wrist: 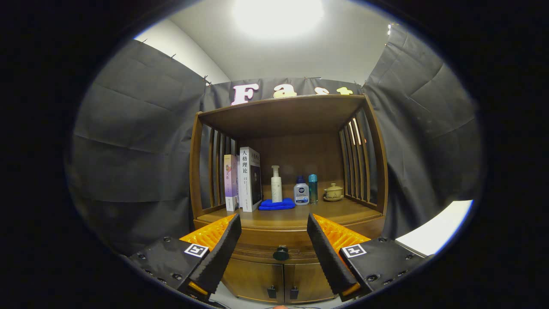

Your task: Pull open the drawer, take out the items inside it, and place them on the countertop above the cabinet.

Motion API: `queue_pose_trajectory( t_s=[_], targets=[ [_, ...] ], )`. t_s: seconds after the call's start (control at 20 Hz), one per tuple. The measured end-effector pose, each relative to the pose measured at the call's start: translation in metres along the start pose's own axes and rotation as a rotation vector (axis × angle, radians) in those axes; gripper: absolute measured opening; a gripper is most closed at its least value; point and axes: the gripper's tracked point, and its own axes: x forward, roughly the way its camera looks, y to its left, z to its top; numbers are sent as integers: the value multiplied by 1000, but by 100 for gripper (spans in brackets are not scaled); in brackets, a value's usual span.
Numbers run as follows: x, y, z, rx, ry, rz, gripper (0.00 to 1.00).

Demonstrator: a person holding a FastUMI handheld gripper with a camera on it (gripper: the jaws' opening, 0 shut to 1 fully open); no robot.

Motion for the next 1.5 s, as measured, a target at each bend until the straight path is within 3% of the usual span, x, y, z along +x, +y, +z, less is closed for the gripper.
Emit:
queue_pose_trajectory(
  t_s=[0.55,1.1,1.5],
  targets=[
    [63,-11,-76,-10,87,-41,97],
    [107,-5,-157,-27,259,-17,97],
    [113,-11,-186,22,334,-28,61]
  ],
)
